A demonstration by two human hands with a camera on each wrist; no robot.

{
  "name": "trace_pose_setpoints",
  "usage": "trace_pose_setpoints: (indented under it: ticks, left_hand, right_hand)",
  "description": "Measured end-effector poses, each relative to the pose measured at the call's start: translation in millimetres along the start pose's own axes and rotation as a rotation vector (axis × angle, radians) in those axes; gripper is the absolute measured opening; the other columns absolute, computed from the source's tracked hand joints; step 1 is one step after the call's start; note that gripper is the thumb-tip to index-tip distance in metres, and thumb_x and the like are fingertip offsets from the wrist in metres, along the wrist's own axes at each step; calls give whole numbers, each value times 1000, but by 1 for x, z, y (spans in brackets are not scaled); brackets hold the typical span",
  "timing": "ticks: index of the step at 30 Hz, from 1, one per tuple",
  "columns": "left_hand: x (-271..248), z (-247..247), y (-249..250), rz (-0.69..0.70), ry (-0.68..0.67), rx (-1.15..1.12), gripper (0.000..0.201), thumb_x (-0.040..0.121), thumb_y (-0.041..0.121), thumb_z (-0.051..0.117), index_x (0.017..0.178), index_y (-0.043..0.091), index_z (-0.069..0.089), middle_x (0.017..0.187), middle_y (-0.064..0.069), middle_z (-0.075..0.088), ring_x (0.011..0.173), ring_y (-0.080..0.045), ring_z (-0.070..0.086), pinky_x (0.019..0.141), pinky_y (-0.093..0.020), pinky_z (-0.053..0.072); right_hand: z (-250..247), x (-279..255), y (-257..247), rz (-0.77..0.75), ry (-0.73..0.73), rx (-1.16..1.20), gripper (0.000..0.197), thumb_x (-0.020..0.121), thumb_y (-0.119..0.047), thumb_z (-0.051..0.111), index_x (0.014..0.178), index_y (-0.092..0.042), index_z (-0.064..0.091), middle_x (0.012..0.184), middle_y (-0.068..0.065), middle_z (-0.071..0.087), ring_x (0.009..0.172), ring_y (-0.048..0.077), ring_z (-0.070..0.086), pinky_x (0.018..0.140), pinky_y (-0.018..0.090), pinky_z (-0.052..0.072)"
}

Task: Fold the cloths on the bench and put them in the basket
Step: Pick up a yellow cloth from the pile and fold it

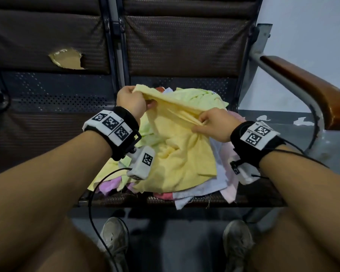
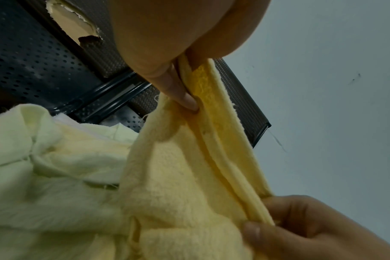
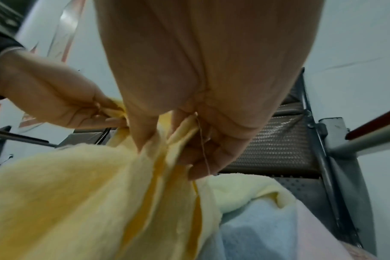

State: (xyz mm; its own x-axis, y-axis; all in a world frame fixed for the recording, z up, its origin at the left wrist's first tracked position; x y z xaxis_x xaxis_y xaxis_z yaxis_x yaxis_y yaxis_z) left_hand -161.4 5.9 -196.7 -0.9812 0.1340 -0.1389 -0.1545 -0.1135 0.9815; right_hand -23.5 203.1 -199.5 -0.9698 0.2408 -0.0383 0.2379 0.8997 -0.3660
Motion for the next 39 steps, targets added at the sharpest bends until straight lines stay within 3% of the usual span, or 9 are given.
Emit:
trace_pose_setpoints:
  ticks: [4,9,13,18,24,29,33,37,39]
  left_hand:
    - [8,-7,-3,37,38,107,20,93,0,51,105,13,61,109,-15,65,88,-28,70,61,-28,61]
    - [15,-15,-3,51,82,169,9,94,13,56,99,14,64,82,-8,61,56,-17,54,42,-19,44]
    - [19,-19,-10,22,45,125,21,91,-5,52,97,9,67,95,-14,69,77,-23,68,56,-22,57]
    - [21,-27,-17,-36,20,160,31,93,-11,46,97,5,72,101,-18,71,72,-21,70,56,-21,57]
    - [16,-28,-31,-183,21,190,32,104,5,30,125,1,54,49,-5,64,32,-9,56,35,-16,44]
    - [18,-28,-19,-93,-71,181,32,95,-9,44,101,4,73,93,-17,69,66,-20,69,63,-24,61]
    - [22,-30,-15,-73,-131,168,31,90,-6,45,100,1,74,62,-5,66,53,-14,62,76,-29,61]
    - [18,-29,-14,-31,-119,294,23,92,6,47,74,4,61,49,-1,52,50,-18,53,58,-29,57]
    - [14,-24,-8,72,-149,499,33,96,25,49,67,11,55,54,1,50,55,-19,47,57,-29,50]
  right_hand:
    - [-16,-1,6,-3,74,-34,44,100,-35,51,64,-12,55,62,5,55,60,19,49,56,32,37]
    - [-10,-4,16,-4,7,-112,26,83,-34,66,68,-14,60,60,-1,50,59,18,48,53,29,37]
    - [32,-11,17,-36,-215,-206,35,88,-34,62,64,-9,56,60,3,50,60,21,48,52,30,36]
    - [-19,-6,49,-7,76,144,41,96,-39,55,58,-24,57,52,-8,46,53,9,46,57,32,40]
    - [-16,-9,56,14,46,83,51,83,-59,67,60,-18,49,58,-2,44,59,17,45,62,35,41]
    - [-16,-19,56,10,4,89,8,90,-30,67,85,-36,69,81,-7,66,79,18,65,71,34,54]
    - [-26,-27,64,49,61,184,41,89,-2,42,102,-33,65,97,6,67,85,28,66,68,40,58]
    - [-33,-28,69,95,102,230,54,87,4,41,128,-31,48,107,5,57,89,28,60,69,40,55]
    - [-33,-26,71,127,92,34,38,83,6,43,102,-19,65,94,5,62,88,30,59,67,34,46]
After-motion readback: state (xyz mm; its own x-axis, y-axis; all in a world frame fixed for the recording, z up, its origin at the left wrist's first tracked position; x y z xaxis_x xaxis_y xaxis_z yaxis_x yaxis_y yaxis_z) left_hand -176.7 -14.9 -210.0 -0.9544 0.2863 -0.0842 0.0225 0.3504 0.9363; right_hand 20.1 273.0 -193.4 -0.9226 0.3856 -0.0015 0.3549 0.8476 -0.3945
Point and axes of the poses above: each hand's wrist, its own x-axis towards the middle knuckle, its own z-axis out of the palm, y = z × x, the point moved 10 cm from there along x, towards the middle knuckle
